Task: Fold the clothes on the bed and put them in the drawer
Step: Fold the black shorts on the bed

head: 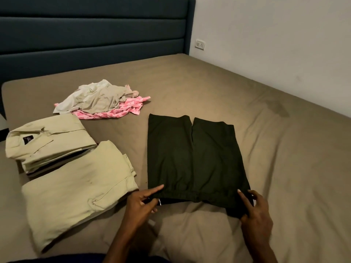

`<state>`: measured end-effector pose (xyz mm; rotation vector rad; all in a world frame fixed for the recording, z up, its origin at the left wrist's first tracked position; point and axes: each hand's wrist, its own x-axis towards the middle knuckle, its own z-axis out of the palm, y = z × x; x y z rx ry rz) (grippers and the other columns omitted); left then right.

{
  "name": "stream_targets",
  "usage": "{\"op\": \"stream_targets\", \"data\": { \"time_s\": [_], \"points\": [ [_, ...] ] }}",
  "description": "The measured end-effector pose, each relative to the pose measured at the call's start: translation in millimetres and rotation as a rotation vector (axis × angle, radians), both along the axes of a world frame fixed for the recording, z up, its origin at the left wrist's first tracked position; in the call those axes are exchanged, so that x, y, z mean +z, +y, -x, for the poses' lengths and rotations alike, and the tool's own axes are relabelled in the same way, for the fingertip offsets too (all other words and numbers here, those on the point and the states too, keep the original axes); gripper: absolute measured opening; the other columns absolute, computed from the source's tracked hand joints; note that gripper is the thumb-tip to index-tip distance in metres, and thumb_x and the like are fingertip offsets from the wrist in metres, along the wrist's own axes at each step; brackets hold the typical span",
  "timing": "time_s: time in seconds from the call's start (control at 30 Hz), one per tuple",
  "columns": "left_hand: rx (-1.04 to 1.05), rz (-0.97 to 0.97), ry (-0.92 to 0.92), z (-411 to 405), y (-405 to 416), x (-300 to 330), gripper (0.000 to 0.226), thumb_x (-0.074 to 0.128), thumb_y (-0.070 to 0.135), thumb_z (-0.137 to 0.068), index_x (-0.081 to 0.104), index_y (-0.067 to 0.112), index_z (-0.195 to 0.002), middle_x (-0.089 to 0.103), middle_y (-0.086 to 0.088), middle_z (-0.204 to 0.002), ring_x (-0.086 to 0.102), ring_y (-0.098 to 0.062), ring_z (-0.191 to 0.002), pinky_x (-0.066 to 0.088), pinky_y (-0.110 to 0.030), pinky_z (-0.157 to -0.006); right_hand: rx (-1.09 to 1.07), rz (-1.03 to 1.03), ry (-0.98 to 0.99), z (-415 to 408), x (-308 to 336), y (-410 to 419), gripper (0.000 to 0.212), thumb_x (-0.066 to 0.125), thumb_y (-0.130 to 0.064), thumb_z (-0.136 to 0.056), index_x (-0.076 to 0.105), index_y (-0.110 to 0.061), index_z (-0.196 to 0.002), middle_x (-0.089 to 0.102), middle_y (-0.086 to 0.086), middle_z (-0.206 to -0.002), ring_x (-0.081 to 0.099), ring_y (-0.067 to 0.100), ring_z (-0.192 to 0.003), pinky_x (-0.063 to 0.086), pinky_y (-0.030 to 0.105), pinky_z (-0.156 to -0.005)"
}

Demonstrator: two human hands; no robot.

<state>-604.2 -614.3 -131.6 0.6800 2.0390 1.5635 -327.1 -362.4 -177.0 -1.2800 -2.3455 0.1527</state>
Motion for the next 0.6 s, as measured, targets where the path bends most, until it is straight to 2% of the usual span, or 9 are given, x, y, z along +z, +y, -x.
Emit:
{"op": "stream_targets", "data": {
  "time_s": [0.1, 0.2, 0.3, 0.4, 0.47, 0.53, 0.6],
  "points": [
    [-0.005, 0.174, -0.012, 0, -1, -5, 0.042, 0.07, -0.005, -0.089, 0.078, 0.035, -0.099, 0.078, 0.012, -0.092, 0.074, -0.018, -0.063, 0.063, -0.032, -0.066, 0.04, 0.07, -0.082, -3, -3, 5, 0.066, 0.079, 0.006, -0.071, 0.074, -0.028, -0.127, 0.058, 0.003, -0.133, 0.057, 0.024, -0.119, 0.061, 0.035, -0.074],
    [-0.073, 0.293, -0.116, 3, -1, -13, 0.039, 0.074, -0.001, -0.088, 0.076, 0.036, -0.098, 0.078, 0.004, -0.086, 0.076, -0.019, -0.068, 0.064, -0.037, -0.071, 0.058, 0.221, -0.04, -5, -3, 11, 0.055, 0.068, 0.0, -0.084, 0.072, -0.032, -0.128, 0.054, -0.006, -0.131, 0.053, 0.015, -0.119, 0.056, 0.033, -0.086],
    [-0.074, 0.252, -0.201, 6, -1, -17, 0.036, 0.084, 0.011, -0.082, 0.076, 0.03, -0.112, 0.079, -0.002, -0.084, 0.076, -0.024, -0.073, 0.064, -0.037, -0.07, 0.122, 0.369, 0.158, -7, 2, 13, 0.044, 0.061, -0.013, -0.087, 0.072, -0.032, -0.125, 0.05, -0.01, -0.132, 0.051, 0.015, -0.125, 0.052, 0.042, -0.101],
    [0.075, 0.144, -0.167, 3, 0, -13, 0.037, 0.09, 0.032, -0.075, 0.076, 0.035, -0.109, 0.078, 0.005, -0.089, 0.076, -0.018, -0.072, 0.061, -0.031, -0.059, 0.137, 0.478, 0.444, -4, 5, 15, 0.041, 0.051, -0.026, -0.092, 0.072, -0.028, -0.127, 0.052, -0.009, -0.133, 0.052, 0.014, -0.124, 0.049, 0.04, -0.1],
    [0.154, 0.11, -0.12, 3, 2, -13, 0.037, 0.088, 0.033, -0.076, 0.074, 0.037, -0.109, 0.073, 0.013, -0.096, 0.075, -0.017, -0.074, 0.061, -0.027, -0.058, -0.007, 0.484, 0.551, 1, 5, 19, 0.03, 0.06, -0.03, -0.102, 0.068, -0.022, -0.13, 0.058, 0.0, -0.129, 0.061, 0.019, -0.113, 0.055, 0.042, -0.096],
    [0.164, 0.119, -0.086, 6, 2, -19, 0.041, 0.089, 0.024, -0.077, 0.074, 0.032, -0.114, 0.071, 0.008, -0.103, 0.073, -0.015, -0.083, 0.062, -0.027, -0.061, -0.182, 0.52, 0.527, 4, 6, 25, 0.045, 0.077, -0.025, -0.092, 0.063, -0.015, -0.134, 0.066, 0.009, -0.119, 0.067, 0.026, -0.099, 0.059, 0.047, -0.092],
    [0.154, 0.184, -0.039, 12, 2, -27, 0.042, 0.091, 0.019, -0.073, 0.075, 0.034, -0.109, 0.075, -0.001, -0.102, 0.071, -0.012, -0.087, 0.063, -0.033, -0.07, -0.262, 0.592, 0.502, 5, 4, 32, 0.057, 0.087, -0.014, -0.08, 0.062, -0.011, -0.131, 0.07, 0.011, -0.105, 0.069, 0.029, -0.088, 0.061, 0.051, -0.088]
  ]
}}
